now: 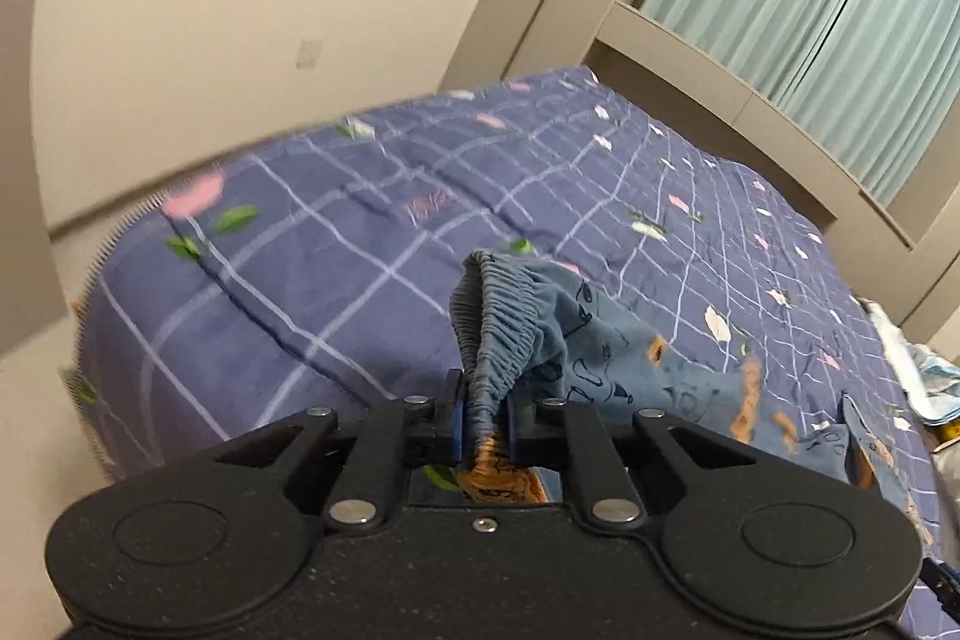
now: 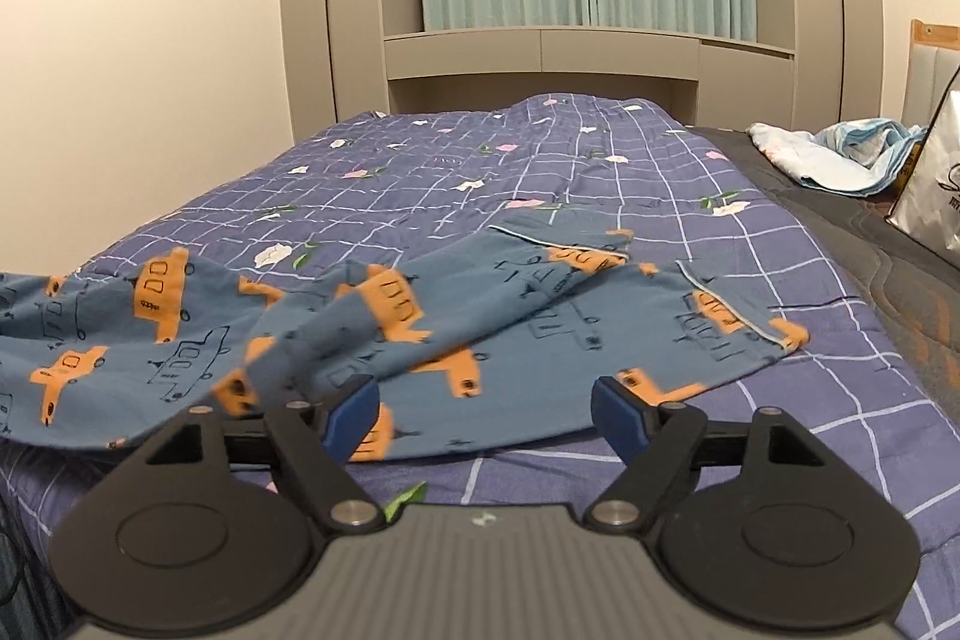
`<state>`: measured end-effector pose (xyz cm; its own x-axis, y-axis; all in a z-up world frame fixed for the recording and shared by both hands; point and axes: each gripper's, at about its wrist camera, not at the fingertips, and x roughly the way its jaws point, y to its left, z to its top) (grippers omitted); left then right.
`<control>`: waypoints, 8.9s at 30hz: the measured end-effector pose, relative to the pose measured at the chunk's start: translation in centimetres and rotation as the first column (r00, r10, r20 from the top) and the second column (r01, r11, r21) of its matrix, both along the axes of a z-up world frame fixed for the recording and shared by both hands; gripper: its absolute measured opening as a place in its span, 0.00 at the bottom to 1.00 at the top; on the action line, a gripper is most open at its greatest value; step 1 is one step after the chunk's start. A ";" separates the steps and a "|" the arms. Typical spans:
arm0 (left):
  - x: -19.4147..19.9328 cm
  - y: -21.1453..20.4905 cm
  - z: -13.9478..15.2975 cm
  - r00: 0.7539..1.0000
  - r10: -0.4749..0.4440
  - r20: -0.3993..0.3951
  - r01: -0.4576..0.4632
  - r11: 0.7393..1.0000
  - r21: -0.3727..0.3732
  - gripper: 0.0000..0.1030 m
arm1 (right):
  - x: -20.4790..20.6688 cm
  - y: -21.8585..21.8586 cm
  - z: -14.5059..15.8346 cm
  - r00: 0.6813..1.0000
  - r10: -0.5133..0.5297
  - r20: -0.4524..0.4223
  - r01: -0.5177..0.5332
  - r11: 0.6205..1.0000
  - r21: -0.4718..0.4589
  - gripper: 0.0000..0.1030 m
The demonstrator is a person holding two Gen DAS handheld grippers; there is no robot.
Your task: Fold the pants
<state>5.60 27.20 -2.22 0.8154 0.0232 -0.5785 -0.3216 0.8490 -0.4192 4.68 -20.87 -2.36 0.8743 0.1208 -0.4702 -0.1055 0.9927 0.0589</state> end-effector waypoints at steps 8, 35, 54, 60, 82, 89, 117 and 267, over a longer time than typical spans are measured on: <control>-0.5 -3.1 -0.6 0.997 0.051 -0.060 -0.048 0.998 0.048 0.82 | 1.9 0.2 -1.0 0.999 0.031 -0.032 -0.032 0.999 -0.024 0.96; 9.6 -29.3 0.6 0.748 -0.657 0.088 0.634 0.748 0.195 0.99 | 6.6 -7.7 -0.9 0.984 0.141 -0.108 -0.140 0.990 0.019 1.00; 15.6 -30.2 -1.5 0.677 -0.735 0.029 0.736 0.677 -0.009 0.79 | 26.3 -1.0 3.5 0.900 0.212 -0.381 -0.200 0.977 0.071 0.99; 15.9 -30.4 -2.0 0.701 -0.713 0.015 0.713 0.701 -0.019 0.78 | 29.4 1.8 2.5 0.875 0.151 -0.460 -0.161 0.987 0.018 0.87; 13.8 -32.5 0.3 0.688 -0.725 0.040 0.721 0.689 0.076 0.00 | 24.9 -0.4 4.5 0.954 0.072 -0.290 -0.088 0.995 -0.042 0.03; 11.7 -35.8 1.1 0.619 -0.785 0.020 0.756 0.603 0.256 0.00 | 17.3 -8.5 6.6 0.992 -0.037 -0.123 0.052 0.991 0.122 0.03; 24.2 -47.0 0.6 0.470 -0.875 -0.116 0.870 0.437 0.228 0.69 | 8.2 -17.9 -3.5 0.969 -0.214 -0.126 0.248 0.862 0.443 0.43; 16.0 -31.3 -1.9 0.868 -0.475 -0.141 0.494 0.807 0.325 0.99 | 4.8 -3.5 -3.6 0.990 0.032 -0.135 -0.016 0.992 0.121 1.00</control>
<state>21.62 -4.10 -4.13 0.7428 -0.1652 -0.6488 0.1571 0.9850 -0.0710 9.50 -24.40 -5.92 0.7989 0.2035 -0.5660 -0.1118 0.9749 0.1927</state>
